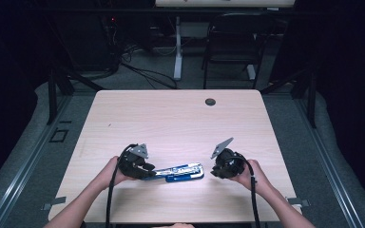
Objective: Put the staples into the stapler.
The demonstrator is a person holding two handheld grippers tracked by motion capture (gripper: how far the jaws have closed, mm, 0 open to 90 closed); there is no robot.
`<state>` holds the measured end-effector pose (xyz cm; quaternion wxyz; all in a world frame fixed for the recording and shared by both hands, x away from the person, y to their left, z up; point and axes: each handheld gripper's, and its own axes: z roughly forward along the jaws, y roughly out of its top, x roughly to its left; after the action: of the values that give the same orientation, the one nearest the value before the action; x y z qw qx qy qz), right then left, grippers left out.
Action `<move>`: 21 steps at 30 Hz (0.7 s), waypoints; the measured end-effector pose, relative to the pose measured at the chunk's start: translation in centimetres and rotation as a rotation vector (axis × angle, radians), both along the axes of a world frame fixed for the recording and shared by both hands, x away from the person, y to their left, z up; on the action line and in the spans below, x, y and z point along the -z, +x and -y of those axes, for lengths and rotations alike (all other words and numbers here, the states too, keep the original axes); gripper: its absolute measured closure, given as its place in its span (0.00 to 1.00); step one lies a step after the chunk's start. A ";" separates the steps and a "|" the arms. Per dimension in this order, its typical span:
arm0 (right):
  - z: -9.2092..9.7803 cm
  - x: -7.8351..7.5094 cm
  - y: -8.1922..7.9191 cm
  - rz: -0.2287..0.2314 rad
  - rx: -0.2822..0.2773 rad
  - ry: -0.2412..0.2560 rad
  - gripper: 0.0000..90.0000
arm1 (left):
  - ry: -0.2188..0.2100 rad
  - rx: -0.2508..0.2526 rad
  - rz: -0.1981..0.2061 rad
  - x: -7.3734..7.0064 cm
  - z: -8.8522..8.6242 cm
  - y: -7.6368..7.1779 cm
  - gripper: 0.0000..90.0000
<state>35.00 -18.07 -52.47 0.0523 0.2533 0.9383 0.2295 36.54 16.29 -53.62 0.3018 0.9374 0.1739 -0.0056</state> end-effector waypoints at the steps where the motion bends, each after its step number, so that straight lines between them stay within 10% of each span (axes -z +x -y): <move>1: 0.0 -0.1 0.2 0.002 0.000 0.002 0.87 | -0.001 0.000 0.000 0.0 0.0 0.0 0.76; 21: -0.9 -1.4 3.3 0.061 -0.024 0.040 0.87 | -0.007 0.012 -0.002 0.0 0.1 0.1 0.76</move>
<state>38.27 -17.22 -51.03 0.0730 0.2359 0.9345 0.2563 36.61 16.22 -53.66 0.3047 0.9374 0.1684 -0.0087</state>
